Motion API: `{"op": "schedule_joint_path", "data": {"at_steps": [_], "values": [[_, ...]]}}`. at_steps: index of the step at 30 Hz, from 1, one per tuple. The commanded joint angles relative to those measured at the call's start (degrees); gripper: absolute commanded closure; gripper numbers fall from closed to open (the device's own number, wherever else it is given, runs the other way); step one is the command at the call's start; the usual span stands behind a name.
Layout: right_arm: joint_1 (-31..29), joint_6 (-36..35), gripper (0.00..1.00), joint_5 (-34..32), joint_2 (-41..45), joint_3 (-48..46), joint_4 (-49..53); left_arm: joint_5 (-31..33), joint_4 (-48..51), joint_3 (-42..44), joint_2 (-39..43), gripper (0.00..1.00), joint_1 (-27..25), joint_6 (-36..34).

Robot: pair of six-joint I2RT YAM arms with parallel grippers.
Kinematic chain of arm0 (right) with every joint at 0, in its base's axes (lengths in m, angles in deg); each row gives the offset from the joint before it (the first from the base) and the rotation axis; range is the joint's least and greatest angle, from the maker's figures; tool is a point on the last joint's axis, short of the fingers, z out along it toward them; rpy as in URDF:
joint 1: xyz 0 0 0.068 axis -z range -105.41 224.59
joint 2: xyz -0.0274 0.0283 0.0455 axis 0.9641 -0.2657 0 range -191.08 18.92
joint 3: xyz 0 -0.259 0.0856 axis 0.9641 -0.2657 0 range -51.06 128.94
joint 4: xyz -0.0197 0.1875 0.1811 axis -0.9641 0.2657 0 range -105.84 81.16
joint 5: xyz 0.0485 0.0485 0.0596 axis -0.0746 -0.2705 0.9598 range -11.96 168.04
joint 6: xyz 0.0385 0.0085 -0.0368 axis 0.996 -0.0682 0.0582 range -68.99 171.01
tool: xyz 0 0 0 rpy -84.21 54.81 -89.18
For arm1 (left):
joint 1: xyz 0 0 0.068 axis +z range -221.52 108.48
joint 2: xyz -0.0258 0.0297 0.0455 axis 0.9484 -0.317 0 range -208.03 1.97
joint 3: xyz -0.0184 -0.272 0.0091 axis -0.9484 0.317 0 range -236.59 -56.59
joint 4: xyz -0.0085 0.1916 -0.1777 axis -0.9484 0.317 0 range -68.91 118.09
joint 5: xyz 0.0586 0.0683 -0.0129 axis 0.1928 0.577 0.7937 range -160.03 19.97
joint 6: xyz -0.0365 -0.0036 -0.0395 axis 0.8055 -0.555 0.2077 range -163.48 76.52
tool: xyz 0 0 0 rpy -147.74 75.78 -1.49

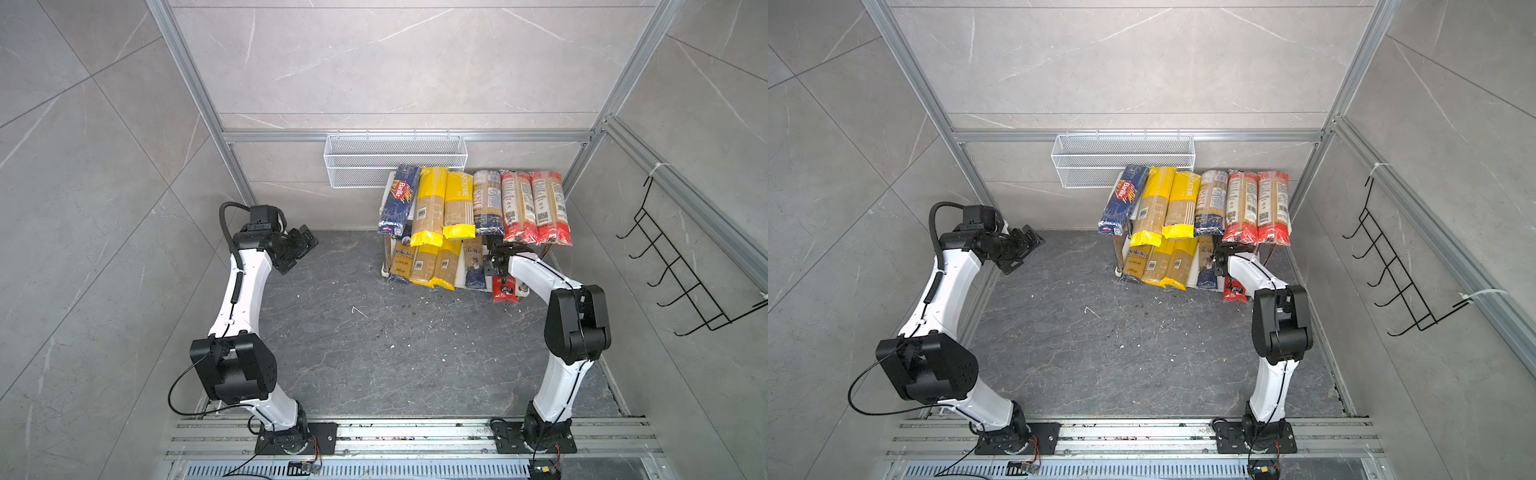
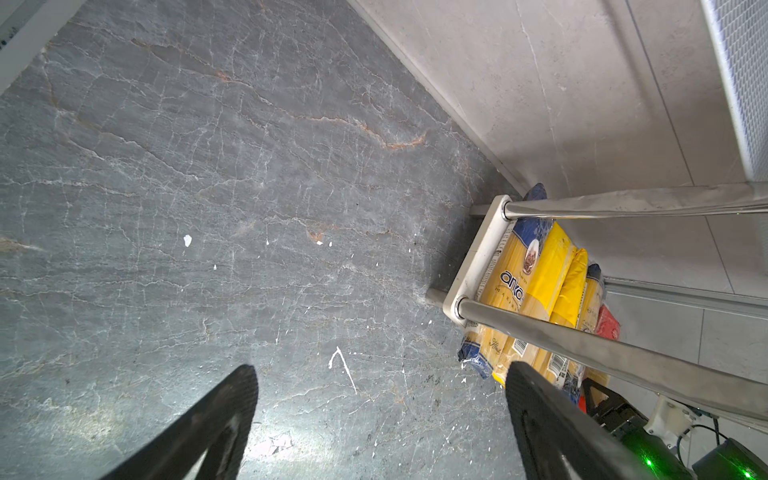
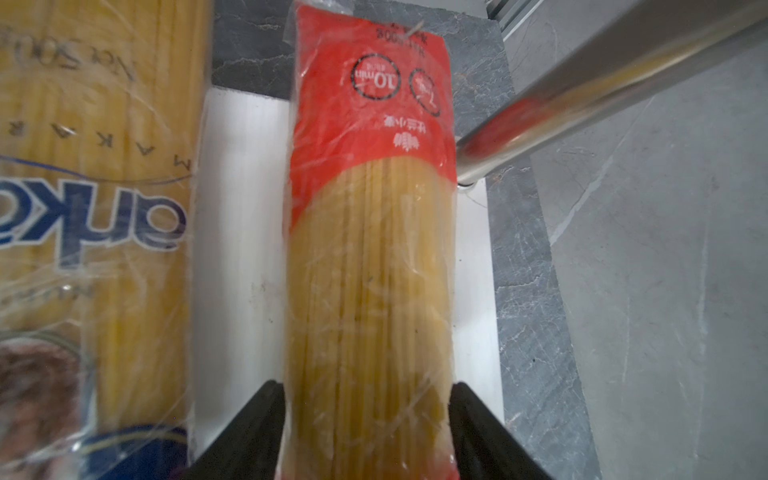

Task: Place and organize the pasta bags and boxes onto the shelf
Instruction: 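Stand the red pack upright at the end of the lower shelf, then open the right gripper and withdraw it from the red pack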

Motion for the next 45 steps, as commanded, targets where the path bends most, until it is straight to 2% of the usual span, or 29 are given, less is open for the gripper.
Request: {"op": "schedule_joint_path", "data": {"at_steps": [1, 4, 7, 27, 32, 33, 34, 41, 45], "values": [[-0.3, 2.0, 0.32, -0.8, 2.0, -0.3, 0.0, -2.7, 0.5, -1.7, -0.6, 0.04, 0.5, -2.4], [-0.6, 2.4, 0.3, -0.8, 3.4, -1.3, 0.7, -3.3, 0.0, -0.9, -0.3, 0.04, 0.6, -2.8], [-1.1, 2.8, 0.22, -0.1, 5.0, -2.7, 1.3, -3.9, -0.4, 0.2, 0.4, 0.04, 0.6, -3.0], [-6.4, 7.3, 0.19, 1.3, 20.7, -17.0, 5.6, -4.1, -3.0, 12.7, 10.8, 0.01, 1.1, -4.6], [-9.1, 9.3, 0.18, 4.2, 26.2, -21.4, 6.7, -5.4, -4.8, 16.9, 14.9, 0.0, 1.1, -4.7], [-9.7, 9.4, 0.04, 4.8, 27.2, -22.1, 6.6, -5.3, -5.1, 17.8, 16.0, 0.0, 1.1, -4.8], [-10.6, 9.6, 0.0, 5.6, 28.6, -22.7, 6.8, -5.2, -5.2, 18.6, 17.1, 0.0, 1.1, -5.0], [-14.2, 13.1, 0.0, 5.8, 37.4, -25.9, 7.5, -1.3, -8.8, 26.9, 26.7, 0.0, 1.1, -8.8], [-14.2, 13.0, 0.0, 3.9, 43.0, -26.8, 7.7, 0.7, -9.9, 29.2, 30.8, 0.0, 1.0, -14.3]]}}
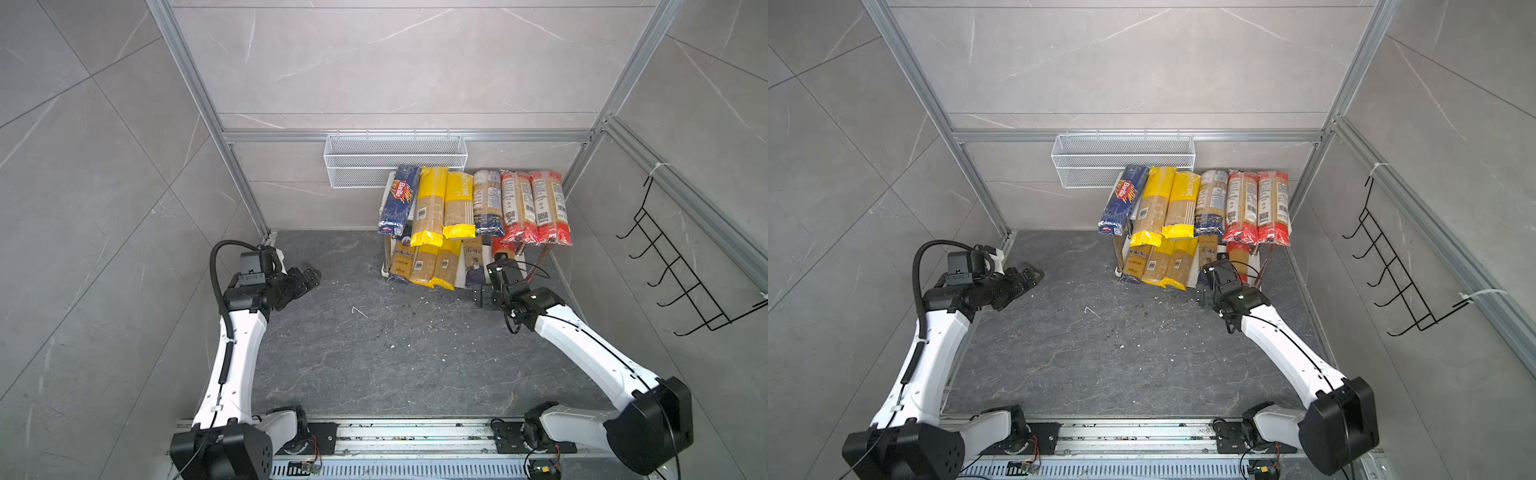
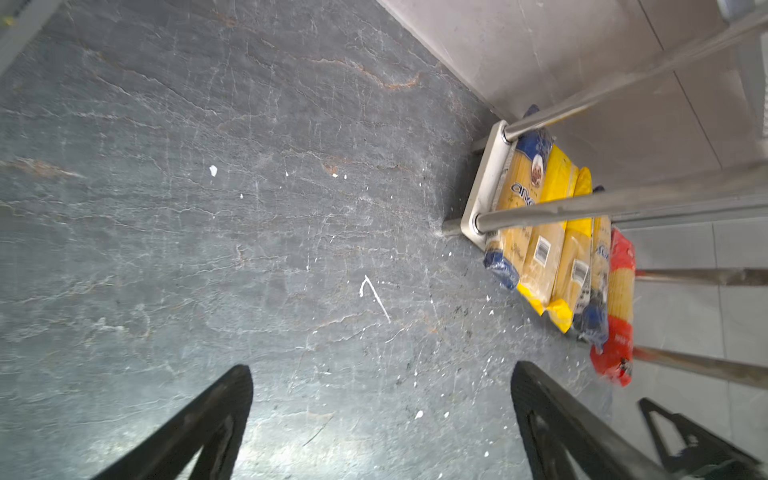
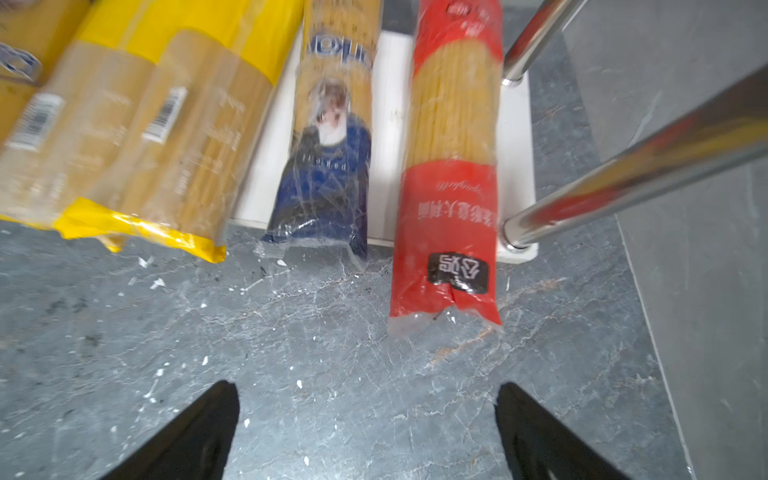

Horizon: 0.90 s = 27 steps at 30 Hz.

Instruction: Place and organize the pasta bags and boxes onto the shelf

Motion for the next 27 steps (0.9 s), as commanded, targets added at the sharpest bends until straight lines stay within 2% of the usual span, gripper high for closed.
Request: {"op": "schedule_joint_path", "data": {"at_steps": [1, 7, 12, 15, 20, 23, 27], "values": [[-0.1, 0.6, 0.0, -2.3, 3.7, -0.7, 1.3, 3.1, -3.9, 0.4, 3.1, 0.0, 0.2, -6.9], [-0.1, -1.7, 0.0, -7.7, 10.8, -4.3, -2.9, 8.3, -9.8, 3.8, 7.1, 0.0, 0.2, -10.6], [-0.1, -7.1, 0.0, -7.2, 23.7, -18.1, -18.4, 13.3, -15.6, 9.5, 8.3, 0.0, 0.2, -14.1], [0.0, -9.5, 0.0, -8.4, 29.7, -25.6, -27.2, 16.0, -22.0, 15.8, 9.4, 0.0, 0.2, -15.6], [0.0, -9.4, 0.0, -11.5, 29.4, -29.9, -34.1, 19.5, -42.9, 31.4, 11.7, 0.0, 0.2, -18.6], [0.1, -10.1, 0.0, -13.0, 28.1, -33.2, -42.2, 21.0, -56.5, 39.5, 10.3, 0.0, 0.2, -20.7], [1.3, -12.6, 0.0, -13.8, 23.9, -35.4, -50.8, 20.7, -61.7, 42.0, 5.7, 0.0, 0.2, -21.5]]}}
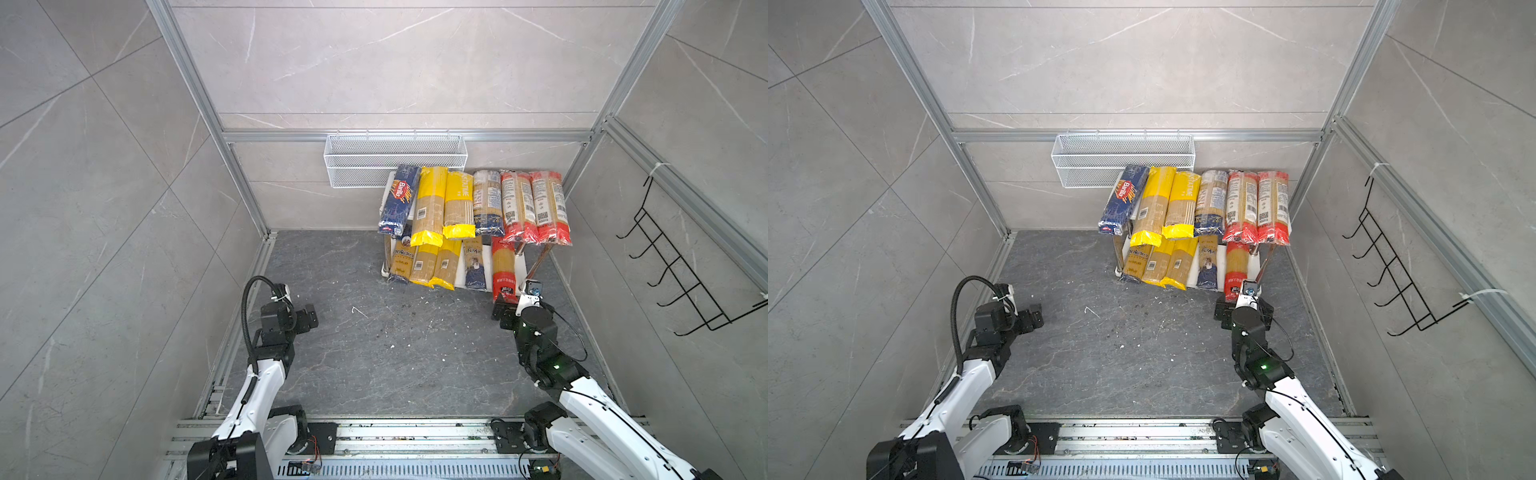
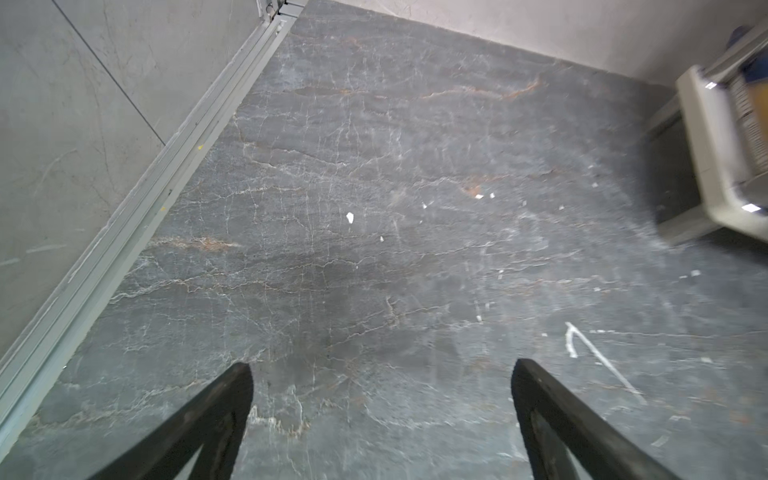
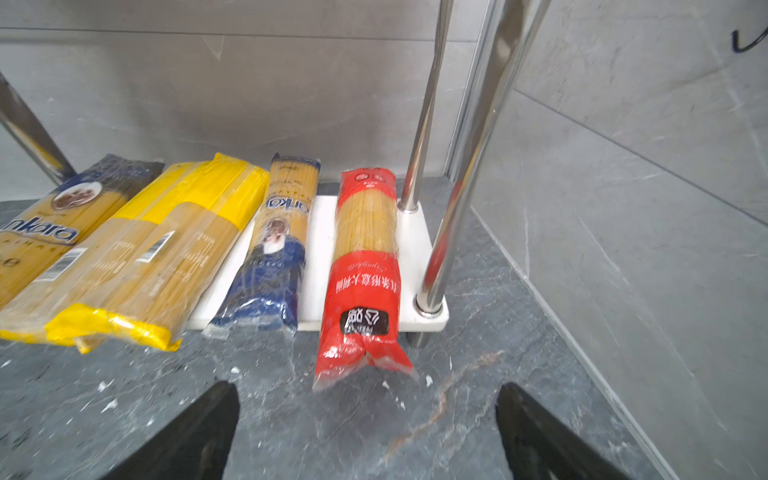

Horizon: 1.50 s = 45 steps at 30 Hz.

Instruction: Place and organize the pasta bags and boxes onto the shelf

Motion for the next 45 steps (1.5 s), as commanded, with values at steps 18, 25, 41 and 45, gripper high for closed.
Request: {"op": "schedule_joint_path", "data": {"at_steps": [18, 25, 41, 45], "values": [[15.0, -2.1, 0.0, 14.5, -38.6, -10.4, -54.6, 0.6, -44.3, 5.7, -24.6, 0.0, 0.2, -2.4], [16.6, -1.5, 0.0, 18.2, -42.3, -8.2, -53.1, -1.9, -45.1, 4.3, -28.4, 0.01, 0.1, -3.8], [17.2, -1.4, 0.0, 18.9, -42.0, -6.1, -48.3, -1.9, -42.6, 2.9, -28.7, 0.0, -0.4, -4.3], [17.2, -1.4, 0.0, 18.8, -41.9, -6.1, -48.3, -1.7, -42.5, 2.9, -28.7, 0.0, -0.5, -4.4]]}}
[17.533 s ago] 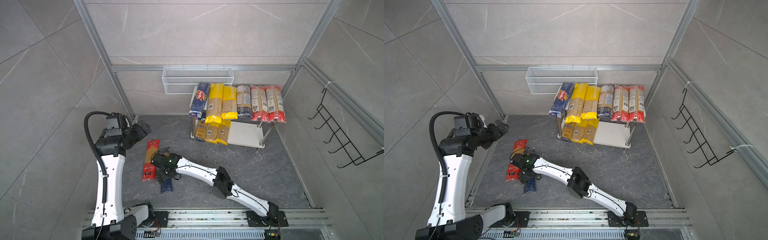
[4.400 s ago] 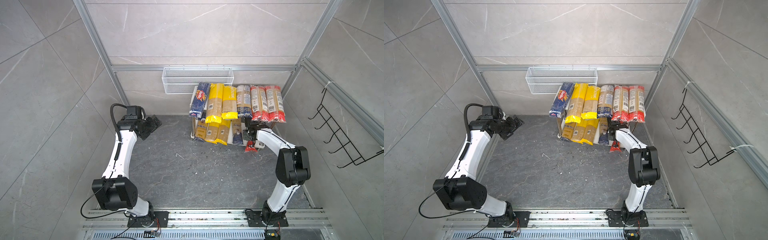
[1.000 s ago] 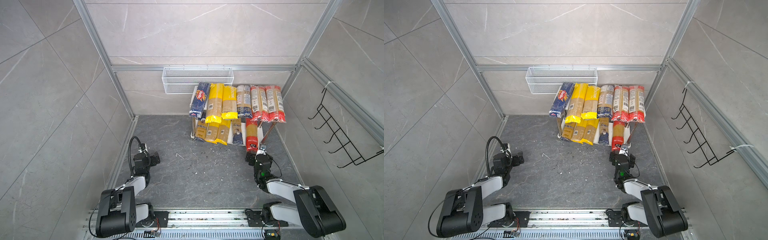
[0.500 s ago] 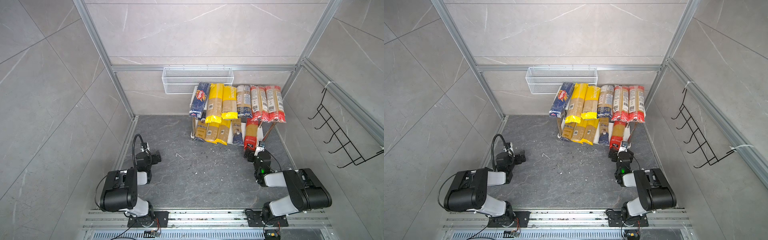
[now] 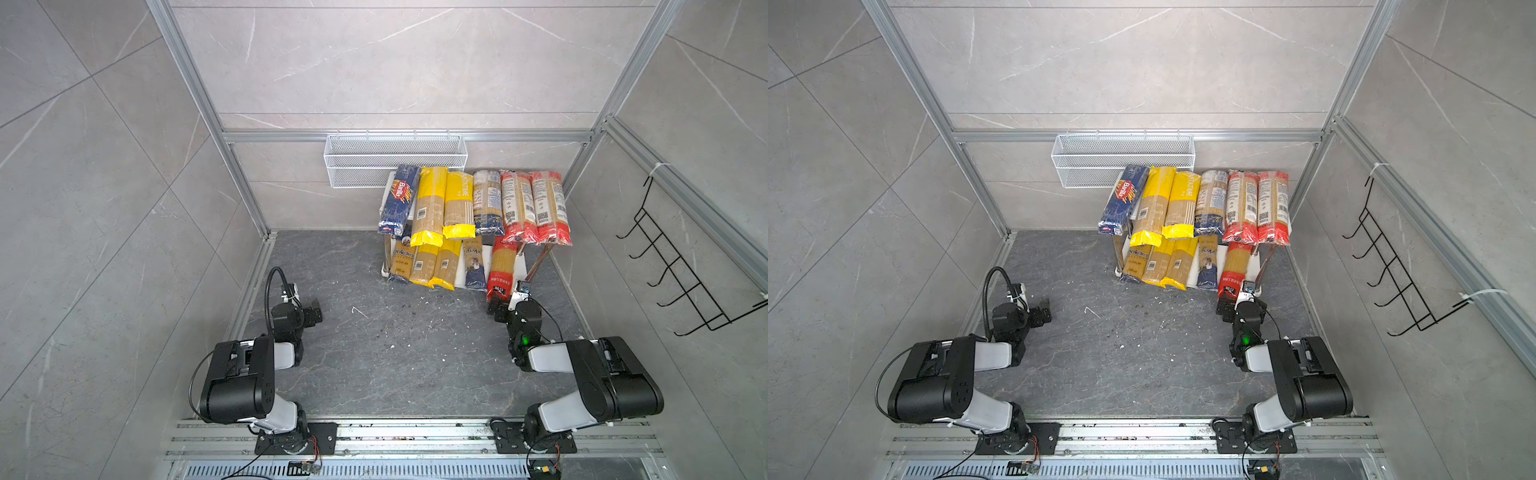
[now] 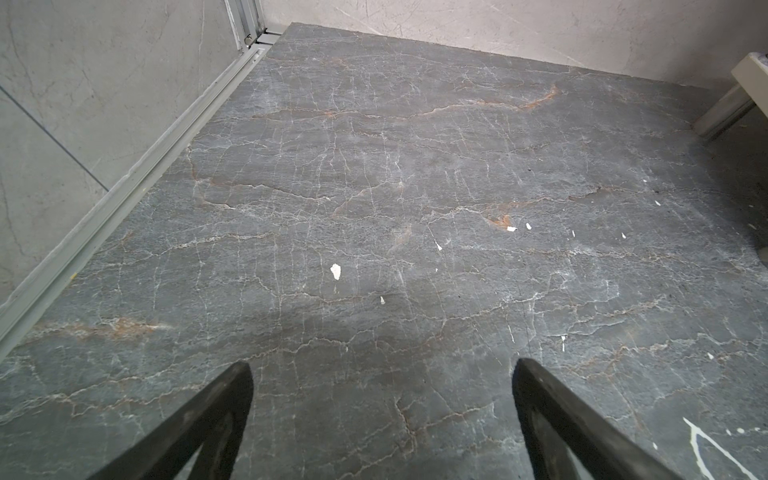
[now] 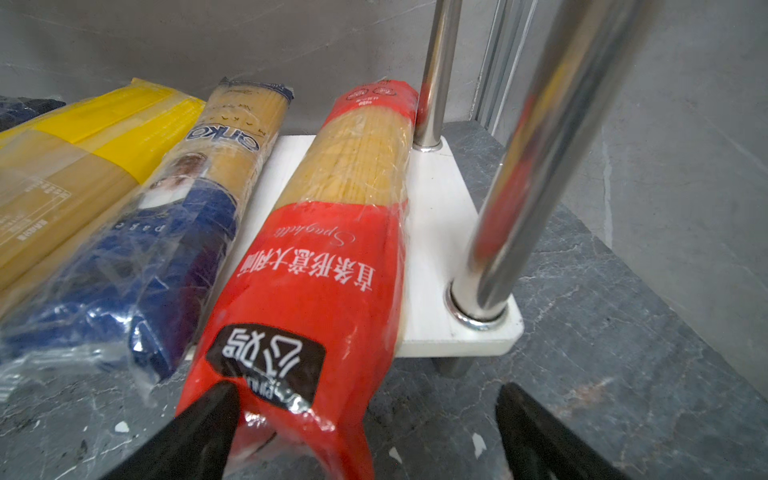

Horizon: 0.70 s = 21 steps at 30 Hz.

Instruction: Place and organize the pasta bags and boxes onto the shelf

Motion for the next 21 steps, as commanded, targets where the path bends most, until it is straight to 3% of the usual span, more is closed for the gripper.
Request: {"op": "schedule_joint_path", "data": {"at_steps": [1, 10, 16, 21], "values": [[0.3, -0.2, 0.0, -0.7, 0.0, 1.4, 0.3, -0.8, -2.4, -1.4, 0.1, 0.0, -0.3, -1.8], [0.2, -0.2, 0.0, 1.8, 18.6, 5.0, 22.9, -0.4, -2.4, -1.4, 0.1, 0.0, -0.6, -1.8], [0.1, 5.7, 0.0, 3.4, 23.1, 10.8, 42.8, -0.1, -2.4, -1.4, 0.1, 0.0, -0.8, -1.9], [0.2, 3.6, 0.0, 2.2, 23.8, 1.8, 28.3, -0.1, -2.2, -1.5, 0.1, 0.0, -0.9, -2.0]]}}
